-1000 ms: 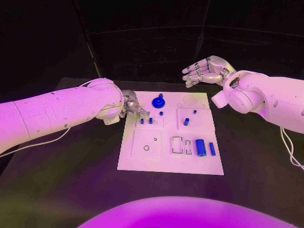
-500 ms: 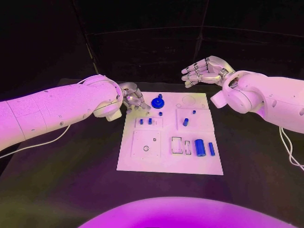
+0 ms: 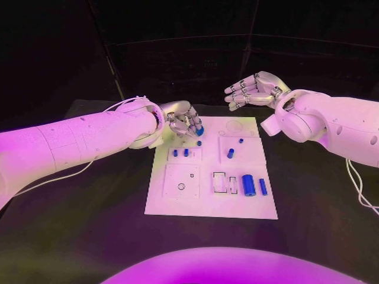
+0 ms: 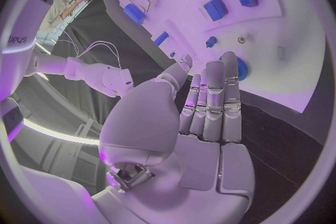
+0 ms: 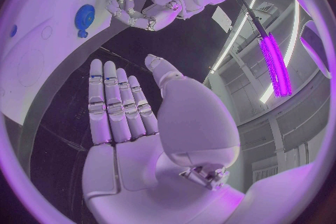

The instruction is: Assemble the parts on the task board

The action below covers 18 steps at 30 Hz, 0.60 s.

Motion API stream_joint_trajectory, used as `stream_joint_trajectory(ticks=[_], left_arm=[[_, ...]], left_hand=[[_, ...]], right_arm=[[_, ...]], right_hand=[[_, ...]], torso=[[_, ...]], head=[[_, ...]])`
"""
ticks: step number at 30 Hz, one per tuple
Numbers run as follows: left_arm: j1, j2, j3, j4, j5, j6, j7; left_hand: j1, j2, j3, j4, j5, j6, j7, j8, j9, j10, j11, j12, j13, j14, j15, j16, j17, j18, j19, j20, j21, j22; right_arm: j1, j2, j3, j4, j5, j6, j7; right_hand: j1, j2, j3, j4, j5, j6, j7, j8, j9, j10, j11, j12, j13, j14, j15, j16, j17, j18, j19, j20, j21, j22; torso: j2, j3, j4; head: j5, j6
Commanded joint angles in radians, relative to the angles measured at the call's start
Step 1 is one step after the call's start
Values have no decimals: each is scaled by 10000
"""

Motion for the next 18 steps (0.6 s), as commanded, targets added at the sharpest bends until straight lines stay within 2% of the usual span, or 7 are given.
stream_joint_trajectory(ticks=[1,3,8,10,12,15,18], left_arm=[[-2,181,-35,-272,-1581,-277,1303],[-22,324,-60,-463,-1983,-178,1353],[-86,611,-88,-875,-2799,70,1401],[-121,747,-92,-1069,-3064,167,1397],[-160,878,-93,-1246,-3223,210,1386],[-207,1029,-93,-1443,-3341,282,1363],[-253,1169,-92,-1631,-3409,390,1366]], left_hand=[[-15,-144,-56,23,-5,275,-42,-304,-251,277,-31,-370,-408,628,-47,741,805,52,400,-63,116,-6],[30,-190,-46,5,2,501,-42,-479,-396,372,-52,-679,-692,1104,-80,1371,1535,55,679,-96,205,26],[138,-243,-30,-52,-1,851,-49,-882,-695,589,-36,-1270,-1230,1692,-93,2304,2620,44,1112,-127,369,133],[183,-252,2,-86,1,986,-80,-1016,-791,731,-53,-1460,-1407,1998,-118,2803,3276,54,1324,-160,497,221],[222,-241,57,-115,5,1082,-88,-1106,-855,879,-70,-1579,-1520,2235,-141,3179,3788,-14,1655,-187,971,608],[239,-231,146,-138,3,1191,-98,-1208,-925,1026,-84,-1734,-1652,2354,-160,3339,3933,-125,2049,-217,1643,1176],[242,-250,200,-157,2,1246,-109,-1270,-965,1103,-92,-1827,-1727,2343,-173,3272,3726,-159,2173,-230,1859,1367]], right_arm=[[18,34,7,0,-3,68,100],[18,51,7,-1,-3,75,99],[17,75,7,-7,-3,74,93],[17,80,7,-10,-3,66,88],[17,92,7,-19,-3,61,85],[17,114,7,-27,-3,59,86],[17,133,7,-32,-4,59,83]], right_hand=[[5,126,-81,2,42,-50,101,43,9,-65,-18,34,14,-59,-8,43,-12,29,84,16,-41,-17],[12,131,-83,1,40,-46,99,46,10,-65,-21,40,14,-56,-10,48,-14,30,90,15,-47,-21],[12,131,-83,1,40,-46,99,46,10,-65,-21,40,14,-56,-10,48,-14,30,90,15,-47,-21],[12,131,-83,1,40,-46,99,46,10,-65,-21,40,14,-56,-10,48,-14,30,90,15,-47,-21],[13,133,-83,1,40,-46,99,46,10,-65,-21,41,14,-56,-11,49,-14,30,91,15,-48,-22],[16,137,-84,2,39,-47,99,47,10,-66,-21,43,14,-55,-11,52,-15,31,93,14,-52,-24],[16,137,-84,2,39,-47,99,47,10,-66,-21,43,14,-55,-11,52,-15,31,93,14,-52,-24]], torso=[[-3,-2,0],[1,-5,-9],[5,-10,-25],[3,2,-20],[-6,10,10],[-3,7,4],[6,-3,-19]], head=[[10,25],[20,29],[-2,25],[-11,28],[-33,41],[-7,52],[-3,47]])
